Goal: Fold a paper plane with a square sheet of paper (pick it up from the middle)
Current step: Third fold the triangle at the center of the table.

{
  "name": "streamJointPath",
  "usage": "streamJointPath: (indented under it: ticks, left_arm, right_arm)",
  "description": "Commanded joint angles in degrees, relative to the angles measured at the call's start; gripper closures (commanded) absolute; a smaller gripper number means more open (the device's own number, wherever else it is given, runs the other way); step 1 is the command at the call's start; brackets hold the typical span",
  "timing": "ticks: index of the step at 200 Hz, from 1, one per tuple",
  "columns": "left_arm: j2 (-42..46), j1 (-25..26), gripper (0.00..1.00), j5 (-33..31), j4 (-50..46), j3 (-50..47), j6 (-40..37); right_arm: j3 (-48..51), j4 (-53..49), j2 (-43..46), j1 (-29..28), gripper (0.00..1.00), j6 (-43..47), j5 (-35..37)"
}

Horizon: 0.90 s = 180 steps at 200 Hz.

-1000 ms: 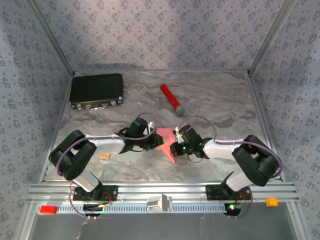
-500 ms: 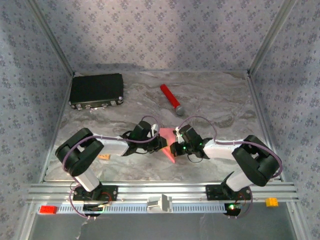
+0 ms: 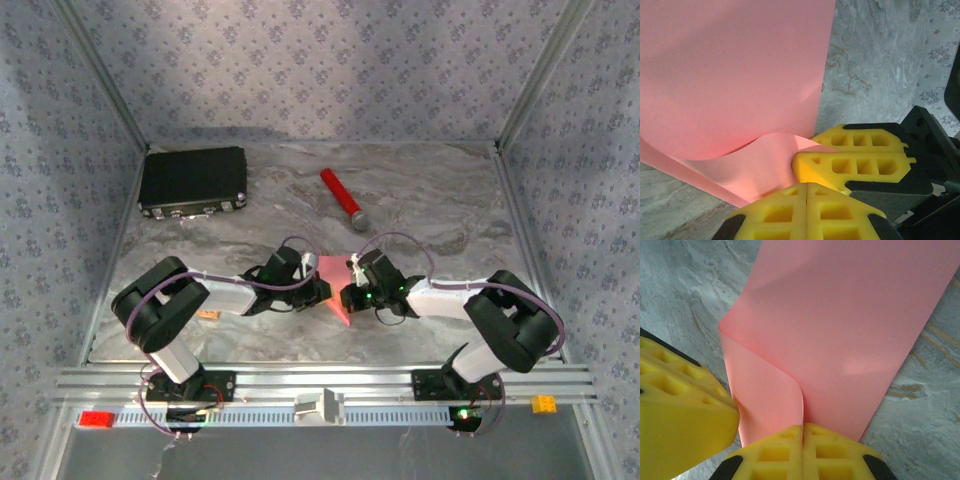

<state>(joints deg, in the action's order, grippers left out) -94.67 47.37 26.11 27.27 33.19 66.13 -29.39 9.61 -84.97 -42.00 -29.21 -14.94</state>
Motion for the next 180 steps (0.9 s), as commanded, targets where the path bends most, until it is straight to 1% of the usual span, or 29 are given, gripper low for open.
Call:
streamJointPath:
  ticks: [1,99,130,180]
  left_arm:
    - [-0.9,0.4,1.0,-0.4,2.1,-0.3,0.1]
    - [-3.3,0.4,1.0,-0.4,5.5,0.0,0.6]
    - [-3.3,0.3,1.0,-0.8,3.9,0.2,0.0]
    - [-6.0,0.3,1.0,-0.8,1.7,1.2,-0.7]
  right_arm:
    - [1.2,-1.9,0.1,0.4,0.96,-1.0,1.5]
    - [0.9,-2.5,-0.1,0.5,0.95,-0.7,1.4]
    - [0.9,-2.7,-0.1,0.4,0.95,-0.6,1.2]
    - [0.8,-2.7,-0.1,0.4,0.95,-0.6,1.2]
